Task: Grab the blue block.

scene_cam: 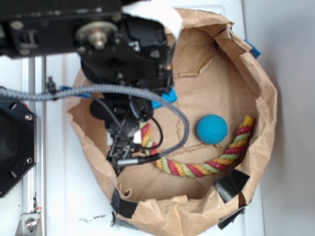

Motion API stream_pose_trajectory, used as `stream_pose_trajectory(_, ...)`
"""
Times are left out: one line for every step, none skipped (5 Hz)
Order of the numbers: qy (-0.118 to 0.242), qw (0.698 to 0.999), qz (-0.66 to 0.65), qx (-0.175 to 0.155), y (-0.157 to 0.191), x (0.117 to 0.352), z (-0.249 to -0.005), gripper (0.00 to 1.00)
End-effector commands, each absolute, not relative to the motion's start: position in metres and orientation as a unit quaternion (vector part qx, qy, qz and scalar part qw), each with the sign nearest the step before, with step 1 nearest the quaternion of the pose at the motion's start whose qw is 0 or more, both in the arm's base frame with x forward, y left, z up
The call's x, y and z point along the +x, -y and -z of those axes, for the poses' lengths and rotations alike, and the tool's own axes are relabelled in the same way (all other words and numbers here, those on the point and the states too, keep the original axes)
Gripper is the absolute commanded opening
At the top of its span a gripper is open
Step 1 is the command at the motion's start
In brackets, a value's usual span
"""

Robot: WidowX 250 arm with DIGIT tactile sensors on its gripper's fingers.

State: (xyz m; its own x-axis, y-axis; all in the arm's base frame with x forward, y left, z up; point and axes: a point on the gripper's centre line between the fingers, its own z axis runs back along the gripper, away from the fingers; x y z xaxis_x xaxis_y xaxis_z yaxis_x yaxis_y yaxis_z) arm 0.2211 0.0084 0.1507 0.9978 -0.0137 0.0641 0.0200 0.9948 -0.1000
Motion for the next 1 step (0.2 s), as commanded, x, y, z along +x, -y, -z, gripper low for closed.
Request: stream_pose_trajectory(0.065, 0.998, 0.023, -0.012, -0.0091, 0.2327, -0.1566, 0.0)
